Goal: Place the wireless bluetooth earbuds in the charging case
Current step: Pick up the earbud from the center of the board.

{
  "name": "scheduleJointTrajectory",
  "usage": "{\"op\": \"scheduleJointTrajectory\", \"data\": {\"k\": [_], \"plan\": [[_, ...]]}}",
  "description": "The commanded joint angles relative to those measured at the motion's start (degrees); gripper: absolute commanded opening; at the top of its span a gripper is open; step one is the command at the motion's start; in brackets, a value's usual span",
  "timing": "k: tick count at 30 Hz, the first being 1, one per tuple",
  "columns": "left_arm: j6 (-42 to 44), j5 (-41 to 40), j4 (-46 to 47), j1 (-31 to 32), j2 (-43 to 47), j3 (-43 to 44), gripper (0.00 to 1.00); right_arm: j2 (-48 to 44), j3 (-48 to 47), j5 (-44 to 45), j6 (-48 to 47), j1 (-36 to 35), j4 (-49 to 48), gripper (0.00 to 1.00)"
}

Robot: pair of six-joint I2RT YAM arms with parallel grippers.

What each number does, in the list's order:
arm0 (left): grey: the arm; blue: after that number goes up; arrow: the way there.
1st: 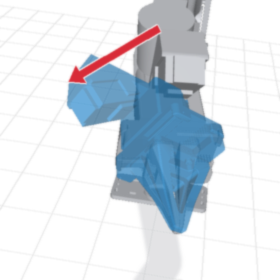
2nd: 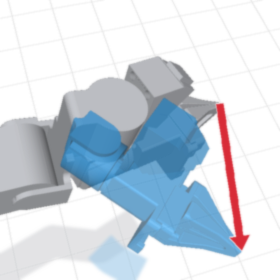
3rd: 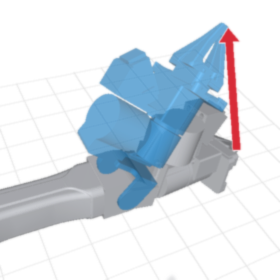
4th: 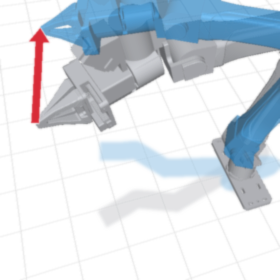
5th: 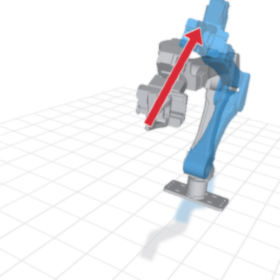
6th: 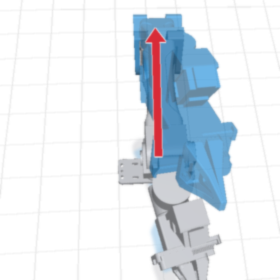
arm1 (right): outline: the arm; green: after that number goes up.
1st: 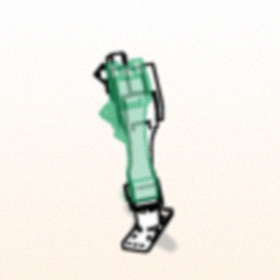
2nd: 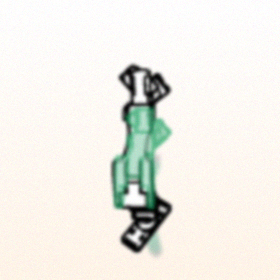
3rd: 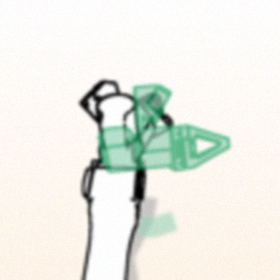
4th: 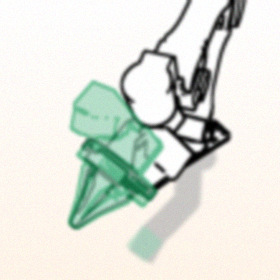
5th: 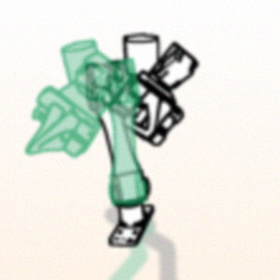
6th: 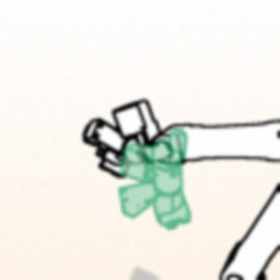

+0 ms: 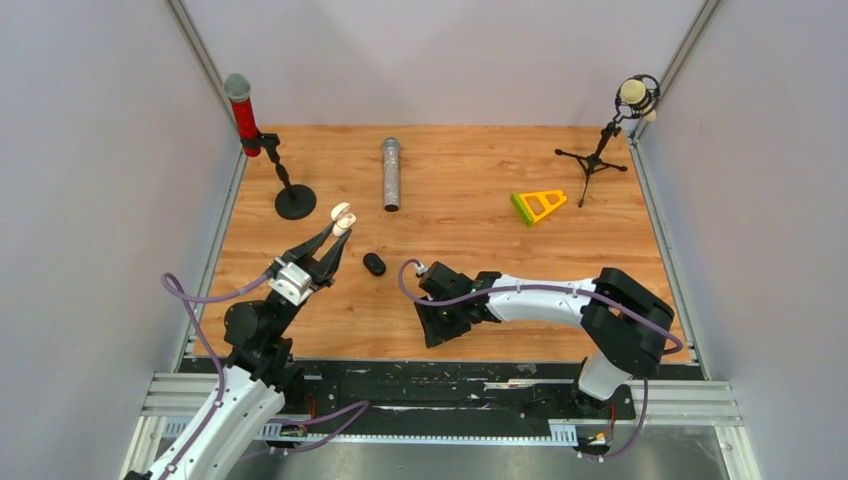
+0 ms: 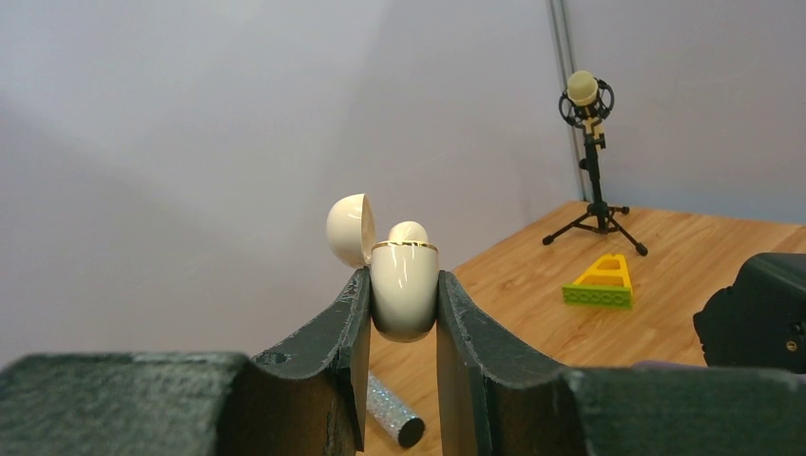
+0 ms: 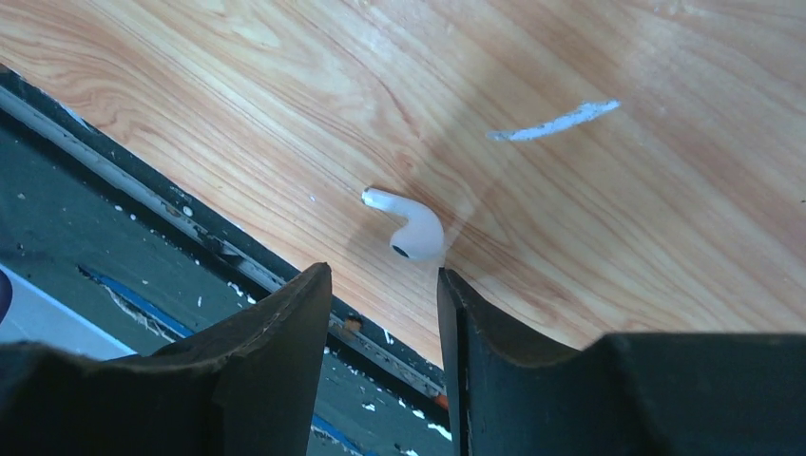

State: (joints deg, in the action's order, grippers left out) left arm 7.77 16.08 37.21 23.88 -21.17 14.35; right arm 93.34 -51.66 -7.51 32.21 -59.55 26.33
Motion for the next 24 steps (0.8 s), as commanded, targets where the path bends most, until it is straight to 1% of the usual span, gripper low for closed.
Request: {"op": "scheduleJointTrajectory", "data": {"k": [1, 4, 8, 12, 19, 22, 24], "plan": [[-0.3, 0.3, 0.6, 0.0, 0.0, 2.2, 0.0, 1.6, 0.9, 7.4, 1.1, -0.6, -2.9, 0.47], [0.0, 0.2, 0.6, 0.0, 0.0, 2.2, 0.0, 1.9, 1.2, 6.4, -0.2, 0.7, -3.6, 0.45], [0.3, 0.2, 0.6, 0.0, -0.1, 2.3, 0.0, 4.5, -0.4, 4.6, -1.5, 0.7, -4.1, 0.34], [0.8, 0.2, 0.2, 0.0, -0.1, 2.5, 0.0, 4.9, -0.8, 4.6, -2.3, 1.1, -4.2, 0.26], [0.6, 0.4, 0.5, 0.0, -0.3, 2.5, 0.0, 5.7, -2.2, 4.0, -4.2, 2.3, -3.8, 0.21], [0.8, 0.5, 0.6, 0.0, -0.4, 2.5, 0.0, 6.5, -3.2, 4.0, -5.1, 2.5, -3.5, 0.15], [0.8, 0.6, 0.4, 0.1, -0.4, 2.5, 0.0, 6.2, -4.1, 4.6, -5.5, 2.6, -2.9, 0.13]]}}
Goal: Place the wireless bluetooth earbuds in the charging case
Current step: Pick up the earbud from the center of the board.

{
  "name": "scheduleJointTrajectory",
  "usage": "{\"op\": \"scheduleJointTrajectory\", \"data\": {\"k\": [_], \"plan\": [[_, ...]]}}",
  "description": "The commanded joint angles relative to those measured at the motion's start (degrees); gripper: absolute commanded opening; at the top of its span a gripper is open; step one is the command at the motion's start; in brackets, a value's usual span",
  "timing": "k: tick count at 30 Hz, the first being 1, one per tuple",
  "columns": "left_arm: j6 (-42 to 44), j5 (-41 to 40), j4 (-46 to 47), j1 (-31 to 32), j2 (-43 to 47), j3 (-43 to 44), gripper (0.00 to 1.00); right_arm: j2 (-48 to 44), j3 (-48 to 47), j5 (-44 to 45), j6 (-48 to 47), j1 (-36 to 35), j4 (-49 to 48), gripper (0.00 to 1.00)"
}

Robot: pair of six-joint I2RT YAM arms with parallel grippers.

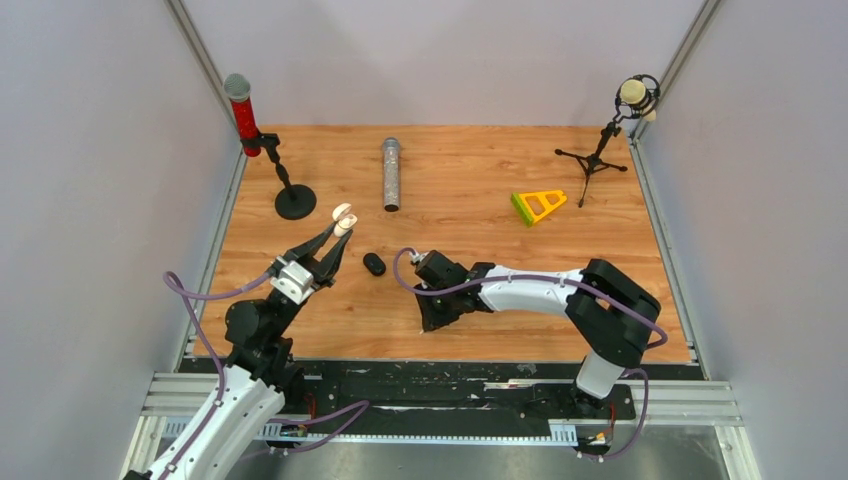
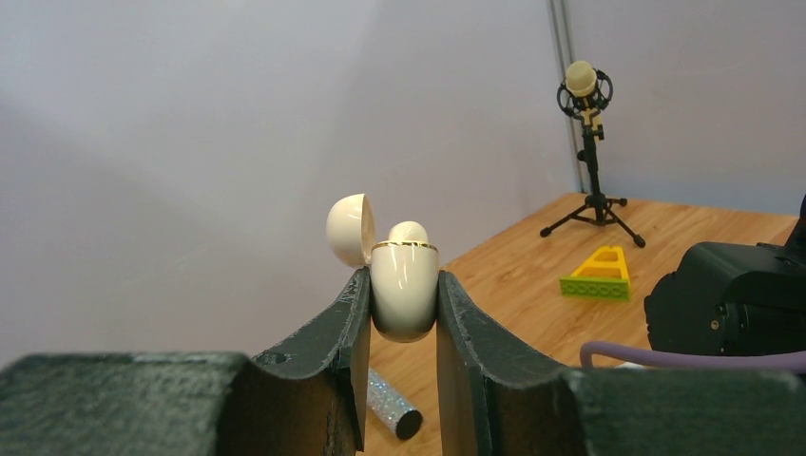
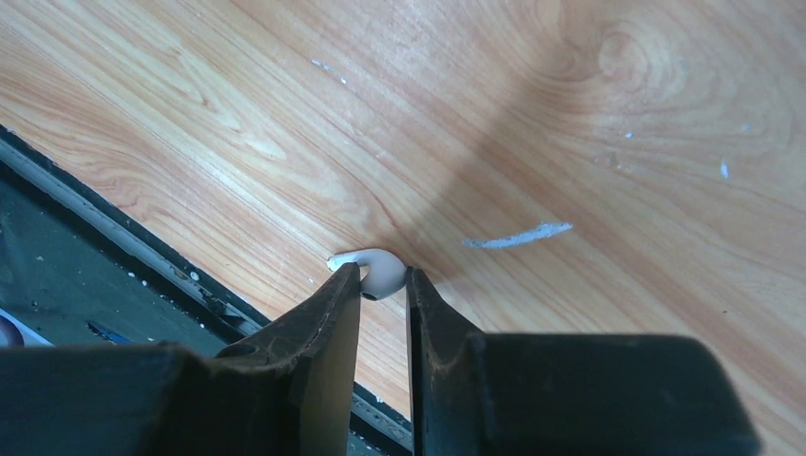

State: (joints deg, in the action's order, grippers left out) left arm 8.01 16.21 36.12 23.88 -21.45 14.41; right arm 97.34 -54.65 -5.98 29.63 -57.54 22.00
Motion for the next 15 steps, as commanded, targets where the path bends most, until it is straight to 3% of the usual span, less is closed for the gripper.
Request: {"op": "scheduleJointTrajectory", "data": {"k": [1, 9, 15], "plan": [[0.6, 0.5, 1.3, 0.0, -0.1, 2.5, 0.0, 1.7, -1.5, 3.6, -3.1, 0.6, 1.9, 0.12], [-1.9, 1.1, -0.3, 0.0, -0.4, 2.6, 0.0, -7.6, -4.6, 13.9, -5.8, 0.9, 6.9, 0.08], [-2.7, 5.2, 1.1, 0.0, -1.3, 0.5, 0.0, -15.6, -14.4, 26.1, -11.6, 0.8, 12.3, 0.07]]}}
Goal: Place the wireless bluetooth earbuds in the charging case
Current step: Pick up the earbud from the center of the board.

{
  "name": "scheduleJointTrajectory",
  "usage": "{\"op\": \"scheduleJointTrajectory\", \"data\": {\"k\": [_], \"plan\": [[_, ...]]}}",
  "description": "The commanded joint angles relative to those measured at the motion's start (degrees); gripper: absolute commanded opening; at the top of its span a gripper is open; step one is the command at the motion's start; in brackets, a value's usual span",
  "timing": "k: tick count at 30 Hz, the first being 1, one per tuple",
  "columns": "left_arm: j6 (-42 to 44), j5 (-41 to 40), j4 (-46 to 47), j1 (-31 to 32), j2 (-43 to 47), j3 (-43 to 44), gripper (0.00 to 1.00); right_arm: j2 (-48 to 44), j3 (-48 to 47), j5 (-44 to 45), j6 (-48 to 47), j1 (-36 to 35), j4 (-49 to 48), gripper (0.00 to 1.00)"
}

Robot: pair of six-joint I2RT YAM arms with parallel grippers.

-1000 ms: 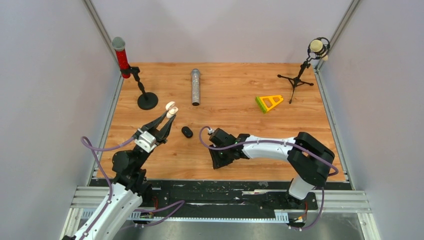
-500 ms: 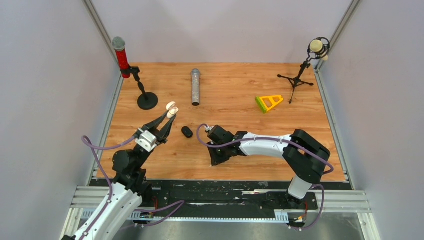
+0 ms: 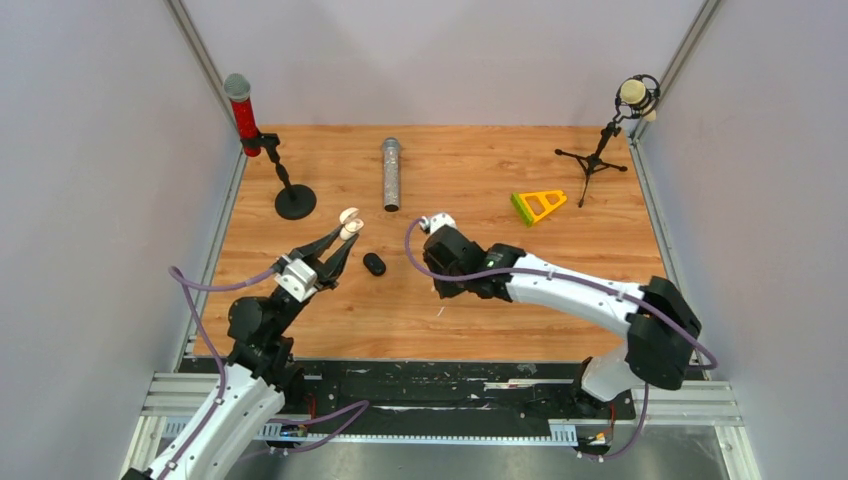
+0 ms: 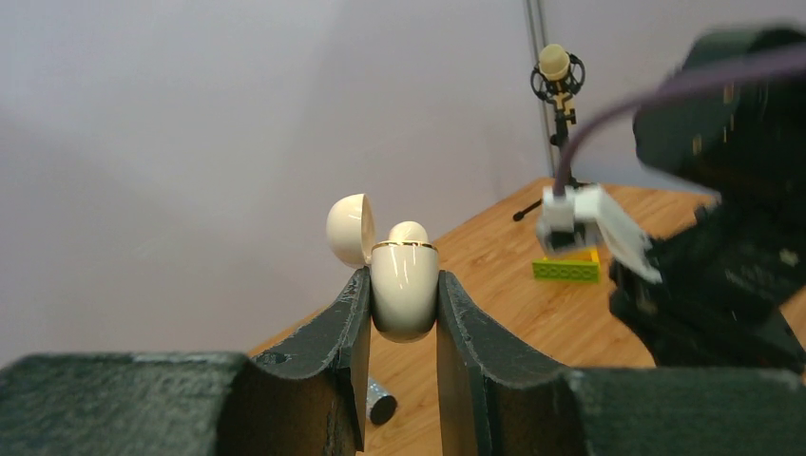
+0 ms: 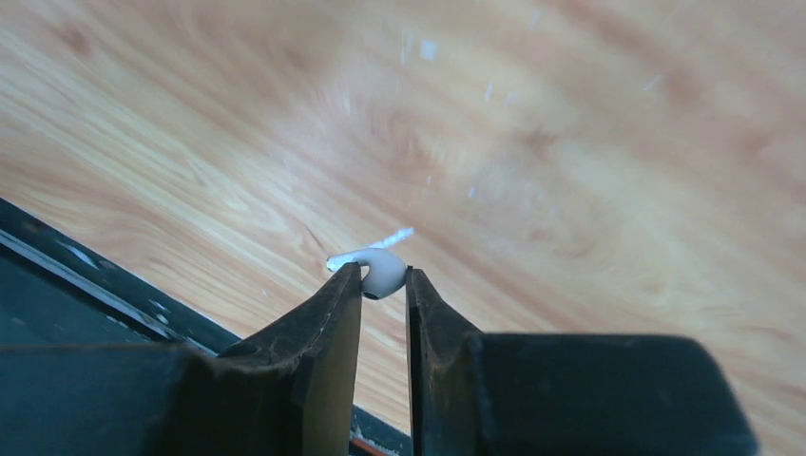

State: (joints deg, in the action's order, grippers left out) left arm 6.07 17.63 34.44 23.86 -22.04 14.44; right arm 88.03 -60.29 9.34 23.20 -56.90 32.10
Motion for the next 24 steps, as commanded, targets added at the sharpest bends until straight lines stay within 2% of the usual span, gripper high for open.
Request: {"op": "scheduleJointTrajectory", "data": {"k": [1, 4, 9, 18, 24], "plan": [[0.5, 6.8, 5.1, 0.0, -0.9, 0.0, 0.0, -6.8, -12.2, 11.6, -6.3, 0.2, 3.1, 0.07], [9.4, 12.6, 10.3, 0.0, -1.9, -2.2, 0.0, -6.0, -22.2, 11.0, -6.6, 0.2, 10.1, 0.06], [15.6, 15.7, 14.1, 0.0, -4.9, -2.1, 0.0, -3.8, -31.9, 6.0, -3.0, 0.0, 17.5, 0.06], [11.0, 19.9, 19.0, 0.0, -7.9, -2.3, 0.0, -0.3, -40.0, 3.5, -0.4, -3.9, 19.4, 0.03], [8.1, 19.5, 19.4, 0.0, -8.8, -1.9, 0.0, -0.1, -42.6, 1.2, -1.6, -4.6, 17.7, 0.02]]}}
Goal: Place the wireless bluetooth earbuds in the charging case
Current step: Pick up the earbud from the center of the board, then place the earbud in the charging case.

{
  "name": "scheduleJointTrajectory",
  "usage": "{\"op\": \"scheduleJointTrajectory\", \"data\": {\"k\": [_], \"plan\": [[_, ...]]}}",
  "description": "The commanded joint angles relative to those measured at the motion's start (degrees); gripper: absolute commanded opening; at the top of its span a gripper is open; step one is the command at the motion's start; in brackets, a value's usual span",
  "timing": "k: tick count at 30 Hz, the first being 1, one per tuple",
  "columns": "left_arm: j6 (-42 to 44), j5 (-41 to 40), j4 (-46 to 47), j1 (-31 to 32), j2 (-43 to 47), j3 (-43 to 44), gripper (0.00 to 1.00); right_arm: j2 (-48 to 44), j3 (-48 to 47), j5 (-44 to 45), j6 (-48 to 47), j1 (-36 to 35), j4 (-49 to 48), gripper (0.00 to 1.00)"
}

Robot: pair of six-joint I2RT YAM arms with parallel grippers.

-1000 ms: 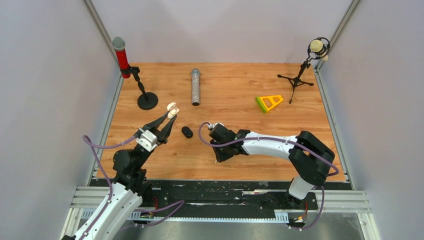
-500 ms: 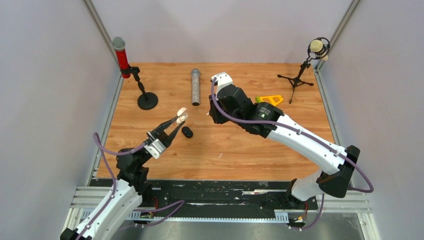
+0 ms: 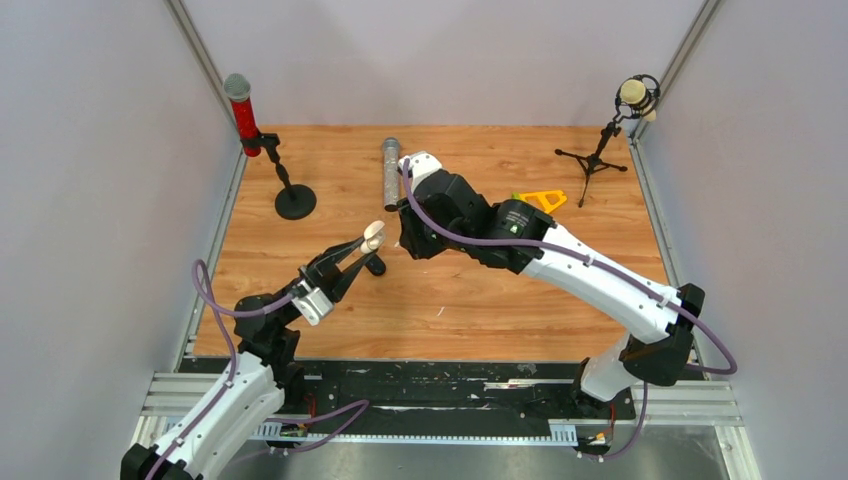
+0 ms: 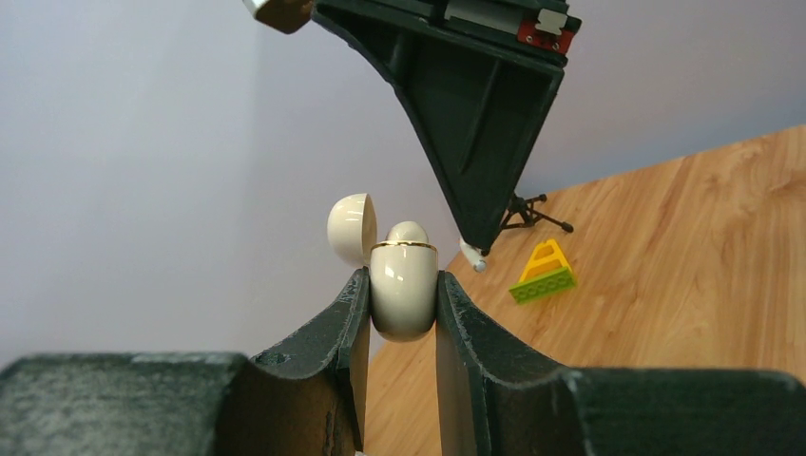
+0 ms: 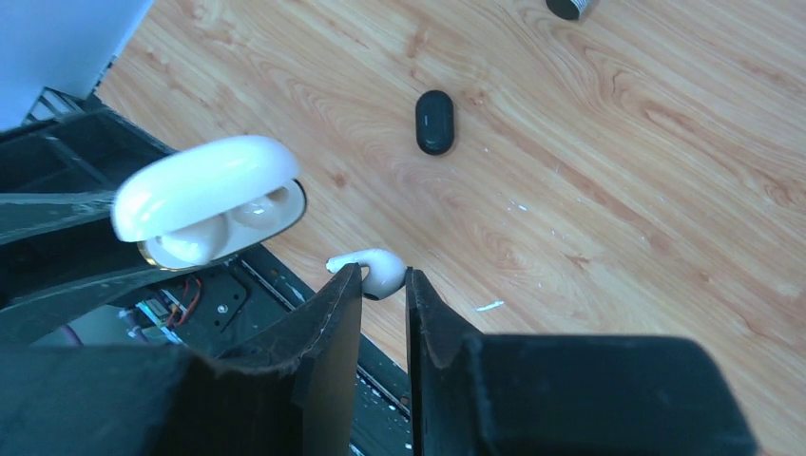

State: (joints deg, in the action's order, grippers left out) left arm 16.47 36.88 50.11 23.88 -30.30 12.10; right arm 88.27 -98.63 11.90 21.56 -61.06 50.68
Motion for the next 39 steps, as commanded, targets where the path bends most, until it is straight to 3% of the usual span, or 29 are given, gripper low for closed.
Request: {"op": "scheduleJointTrajectory", "data": {"k": [1, 29, 39], "plan": [[-2.9, 0.1, 3.7, 0.0, -0.5, 0.5, 0.0, -0.3, -4.5, -1.2, -0.1, -0.5, -0.8, 0.01], [-2.7, -0.3, -1.8, 0.0, 1.8, 2.0, 0.0, 5.0, -10.6, -1.5, -2.8, -1.1, -2.3, 0.0], [-1.8, -2.2, -3.9, 0.0, 2.4, 3.0, 0.0, 8.3, -12.3, 6.6, -4.9, -2.8, 3.8, 0.0]]}}
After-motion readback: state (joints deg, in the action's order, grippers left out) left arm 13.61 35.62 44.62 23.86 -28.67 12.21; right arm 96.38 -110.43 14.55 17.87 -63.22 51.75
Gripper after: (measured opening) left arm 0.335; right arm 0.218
